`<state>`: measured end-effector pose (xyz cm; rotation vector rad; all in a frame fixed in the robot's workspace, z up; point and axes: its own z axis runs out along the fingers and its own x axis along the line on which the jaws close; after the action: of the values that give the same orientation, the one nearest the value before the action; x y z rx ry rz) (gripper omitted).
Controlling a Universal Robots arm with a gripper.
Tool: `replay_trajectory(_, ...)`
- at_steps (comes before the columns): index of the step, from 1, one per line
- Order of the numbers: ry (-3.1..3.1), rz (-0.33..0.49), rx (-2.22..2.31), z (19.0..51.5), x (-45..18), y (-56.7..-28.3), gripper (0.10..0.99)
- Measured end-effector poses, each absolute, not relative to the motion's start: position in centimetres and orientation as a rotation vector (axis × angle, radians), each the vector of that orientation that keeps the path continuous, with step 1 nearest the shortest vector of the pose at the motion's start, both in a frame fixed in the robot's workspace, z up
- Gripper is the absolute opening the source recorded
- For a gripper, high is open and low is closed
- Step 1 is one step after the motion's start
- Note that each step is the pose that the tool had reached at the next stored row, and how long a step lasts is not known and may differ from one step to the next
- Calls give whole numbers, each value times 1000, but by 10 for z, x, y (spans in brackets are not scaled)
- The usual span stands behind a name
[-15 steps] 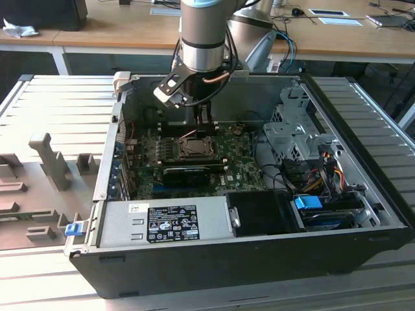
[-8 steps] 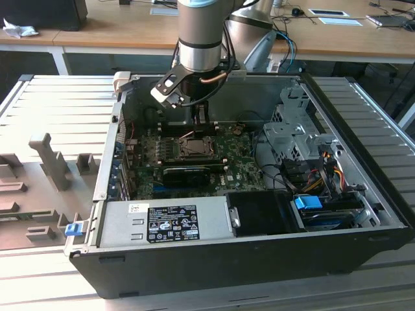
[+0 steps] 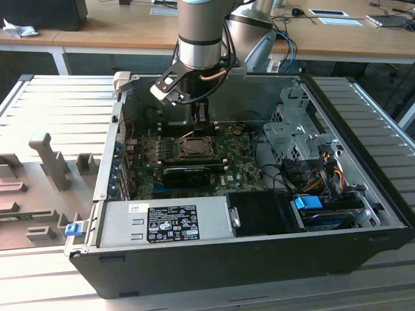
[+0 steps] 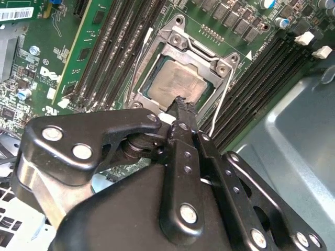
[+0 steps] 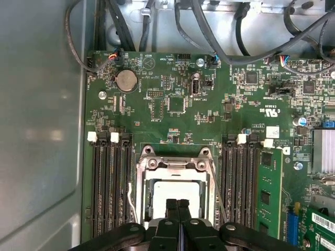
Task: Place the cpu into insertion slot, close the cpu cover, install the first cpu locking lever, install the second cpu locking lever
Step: 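Install the first cpu locking lever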
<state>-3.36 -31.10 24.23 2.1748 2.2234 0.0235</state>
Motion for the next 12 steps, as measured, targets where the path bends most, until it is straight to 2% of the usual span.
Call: replay_trajectory(12,2223,24,2175,266,-34,-311,106)
